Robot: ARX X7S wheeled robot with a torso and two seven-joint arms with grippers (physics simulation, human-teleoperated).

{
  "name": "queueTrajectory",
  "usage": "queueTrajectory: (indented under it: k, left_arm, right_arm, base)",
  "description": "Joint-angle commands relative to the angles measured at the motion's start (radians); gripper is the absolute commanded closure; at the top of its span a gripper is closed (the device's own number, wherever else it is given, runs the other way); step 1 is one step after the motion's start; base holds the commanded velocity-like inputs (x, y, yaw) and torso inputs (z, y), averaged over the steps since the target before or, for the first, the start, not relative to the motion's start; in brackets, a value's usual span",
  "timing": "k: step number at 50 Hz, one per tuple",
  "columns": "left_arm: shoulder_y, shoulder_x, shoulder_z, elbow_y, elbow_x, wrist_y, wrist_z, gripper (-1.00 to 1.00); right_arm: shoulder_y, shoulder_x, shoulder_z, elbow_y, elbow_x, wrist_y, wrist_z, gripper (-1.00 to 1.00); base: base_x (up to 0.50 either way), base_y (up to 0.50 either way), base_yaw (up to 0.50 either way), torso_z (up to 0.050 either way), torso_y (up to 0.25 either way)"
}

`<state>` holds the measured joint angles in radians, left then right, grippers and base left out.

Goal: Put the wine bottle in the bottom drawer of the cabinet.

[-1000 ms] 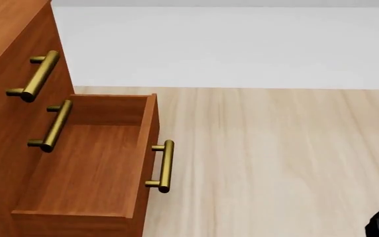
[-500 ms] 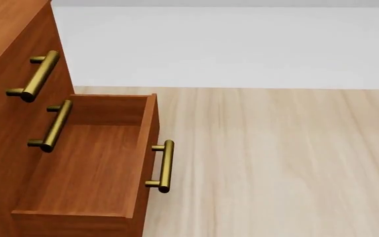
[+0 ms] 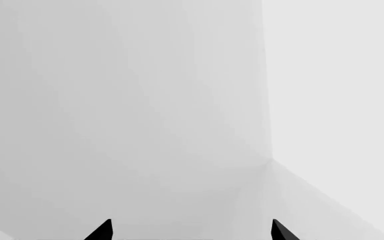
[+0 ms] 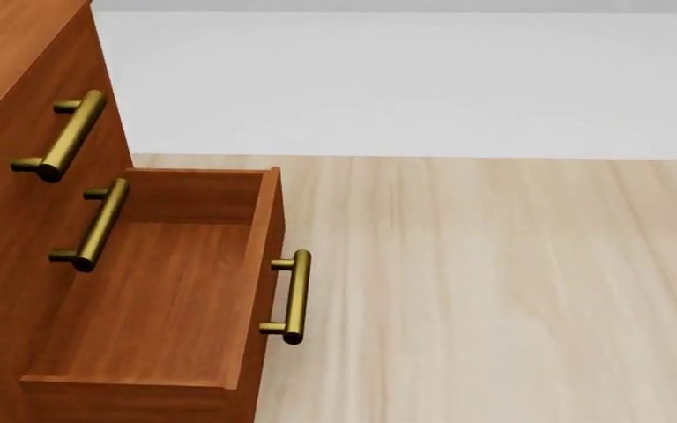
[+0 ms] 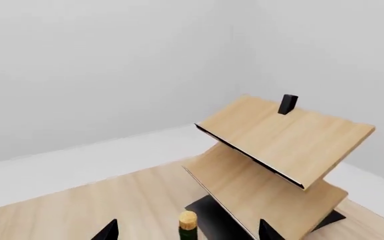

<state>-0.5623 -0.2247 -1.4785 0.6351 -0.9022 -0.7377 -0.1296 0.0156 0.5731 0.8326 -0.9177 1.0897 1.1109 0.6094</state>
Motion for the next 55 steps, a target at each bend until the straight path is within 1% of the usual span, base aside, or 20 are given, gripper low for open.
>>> queueTrajectory:
  k: [1, 12, 14, 41, 55]
  left_arm:
    - [0.003, -0.003, 0.004, -0.002, -0.004, -0.010, -0.013, -1.00]
    - [0.021, 0.001, 0.037, 0.010, 0.052, 0.022, 0.013, -1.00]
    - [0.019, 0.001, 0.033, 0.009, 0.044, 0.022, 0.013, -1.00]
    - [0.028, -0.001, 0.038, 0.009, 0.044, 0.025, 0.010, -1.00]
    - [0.032, 0.001, 0.044, 0.006, 0.046, 0.029, 0.011, -1.00]
  right_arm:
    - [0.010, 0.018, -0.085, 0.061, -0.072, -0.006, -0.013, -1.00]
    - [-0.004, 0.009, -0.119, 0.096, -0.115, -0.037, -0.035, -1.00]
    - [-0.006, 0.008, -0.117, 0.097, -0.114, -0.038, -0.036, -1.00]
    - [-0.042, -0.003, -0.110, 0.097, -0.134, -0.078, -0.052, -1.00]
    - [-0.024, 0.012, -0.123, 0.109, -0.127, -0.071, -0.042, -1.00]
  base:
    - [0.00, 0.00, 0.00, 0.000, 0.000]
    - [0.00, 0.00, 0.00, 0.000, -0.007]
    - [0.00, 0.00, 0.00, 0.000, -0.115]
    - [0.00, 0.00, 0.00, 0.000, -0.156]
    - [0.00, 0.00, 0.00, 0.000, -0.157]
